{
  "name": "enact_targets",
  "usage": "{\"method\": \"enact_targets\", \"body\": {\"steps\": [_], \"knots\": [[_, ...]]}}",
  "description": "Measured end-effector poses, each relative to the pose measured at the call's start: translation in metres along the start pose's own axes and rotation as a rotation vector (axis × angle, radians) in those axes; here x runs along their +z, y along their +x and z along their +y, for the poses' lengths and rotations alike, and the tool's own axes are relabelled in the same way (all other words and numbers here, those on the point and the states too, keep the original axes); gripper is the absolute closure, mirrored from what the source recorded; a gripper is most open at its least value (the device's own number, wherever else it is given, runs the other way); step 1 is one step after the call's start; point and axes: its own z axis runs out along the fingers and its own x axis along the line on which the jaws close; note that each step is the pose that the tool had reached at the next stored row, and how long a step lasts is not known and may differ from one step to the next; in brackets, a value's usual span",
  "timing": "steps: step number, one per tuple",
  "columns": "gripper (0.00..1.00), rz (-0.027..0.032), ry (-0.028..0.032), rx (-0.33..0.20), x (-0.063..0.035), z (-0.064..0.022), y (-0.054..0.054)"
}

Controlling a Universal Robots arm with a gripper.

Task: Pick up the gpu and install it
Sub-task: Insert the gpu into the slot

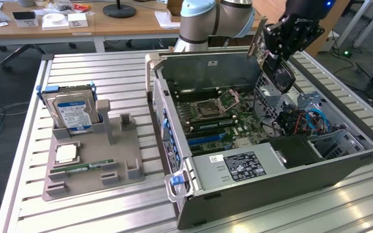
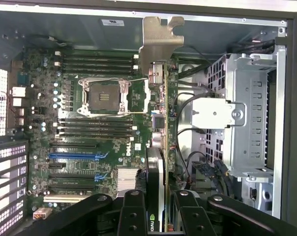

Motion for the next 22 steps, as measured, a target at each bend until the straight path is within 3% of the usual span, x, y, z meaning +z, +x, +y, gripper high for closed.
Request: {"method": "enact_targets", "body": {"steps": [22], "knots": [[0.73, 0.0241, -0.0066, -0.288, 0.0005, 0.0, 0.0]]}}
